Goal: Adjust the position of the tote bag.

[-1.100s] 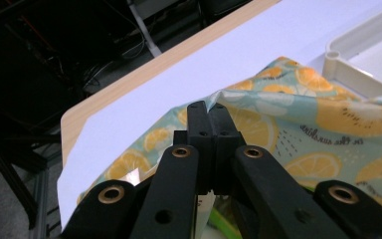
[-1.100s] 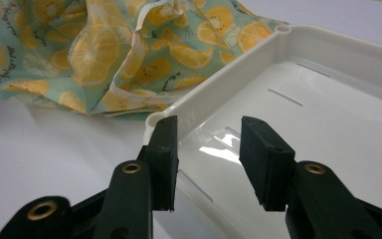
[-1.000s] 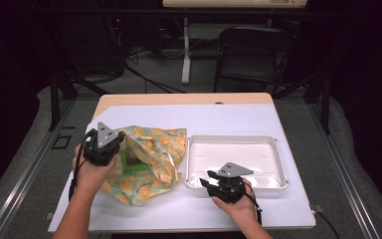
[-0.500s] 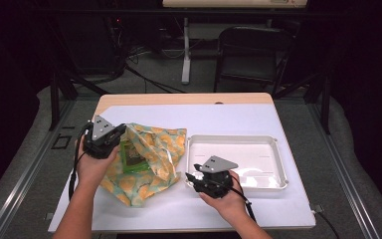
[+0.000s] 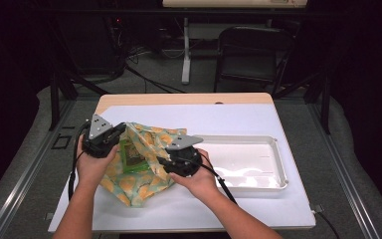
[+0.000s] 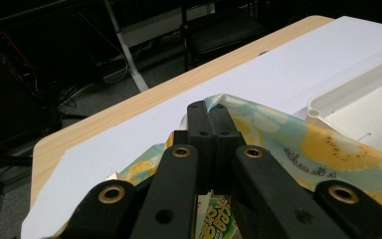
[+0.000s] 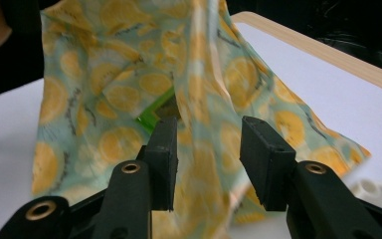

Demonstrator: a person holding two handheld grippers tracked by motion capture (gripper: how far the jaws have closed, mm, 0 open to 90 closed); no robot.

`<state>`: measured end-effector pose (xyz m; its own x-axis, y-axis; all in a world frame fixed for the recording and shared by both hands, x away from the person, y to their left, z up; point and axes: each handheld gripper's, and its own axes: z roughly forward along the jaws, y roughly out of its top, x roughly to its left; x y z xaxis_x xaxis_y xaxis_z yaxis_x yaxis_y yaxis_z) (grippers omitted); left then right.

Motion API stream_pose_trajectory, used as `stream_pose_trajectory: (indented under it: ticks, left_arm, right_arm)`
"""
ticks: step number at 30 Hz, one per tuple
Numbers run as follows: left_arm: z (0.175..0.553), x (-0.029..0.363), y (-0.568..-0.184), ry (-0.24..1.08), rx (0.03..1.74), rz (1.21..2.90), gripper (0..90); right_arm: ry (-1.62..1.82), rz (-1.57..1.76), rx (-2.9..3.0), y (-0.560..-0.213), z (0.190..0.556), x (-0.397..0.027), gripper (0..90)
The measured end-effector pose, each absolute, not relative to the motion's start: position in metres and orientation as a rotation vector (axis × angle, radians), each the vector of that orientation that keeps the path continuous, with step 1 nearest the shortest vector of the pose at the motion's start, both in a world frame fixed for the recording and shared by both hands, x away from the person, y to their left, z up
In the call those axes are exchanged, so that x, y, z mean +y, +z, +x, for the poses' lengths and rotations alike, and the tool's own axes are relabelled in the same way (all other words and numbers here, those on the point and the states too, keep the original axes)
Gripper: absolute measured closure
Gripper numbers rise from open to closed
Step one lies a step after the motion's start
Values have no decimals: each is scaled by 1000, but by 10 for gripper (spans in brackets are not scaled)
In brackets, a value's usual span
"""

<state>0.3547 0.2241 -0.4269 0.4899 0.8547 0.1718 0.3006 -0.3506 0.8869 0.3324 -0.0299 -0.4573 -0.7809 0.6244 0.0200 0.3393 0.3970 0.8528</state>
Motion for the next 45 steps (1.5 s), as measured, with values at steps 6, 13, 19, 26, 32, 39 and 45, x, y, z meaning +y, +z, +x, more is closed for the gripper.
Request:
stream_pose_trajectory:
  ticks: [6,13,19,26,32,39,45]
  left_arm:
    - [355,225,-427,819,960,1880,900]
    - [354,226,-426,819,962,1871,900]
    - [354,226,-426,818,958,1868,900]
    - [353,225,-426,816,951,1868,900]
    - [352,225,-426,819,944,1869,900]
    - [351,225,-428,819,944,1874,900]
    - [353,227,-435,793,961,1889,900]
  right_arm:
    - [1325,820,2373,-455,344,-5,583]
    - [1293,822,2386,-456,357,16,596]
    - [1283,831,2409,-461,364,28,616]
    - [1285,864,2433,-466,371,34,669]
    - [1274,852,2427,-468,375,38,757]
    - [1206,840,2415,-470,381,42,889]
    - [1145,870,2370,-469,391,40,900]
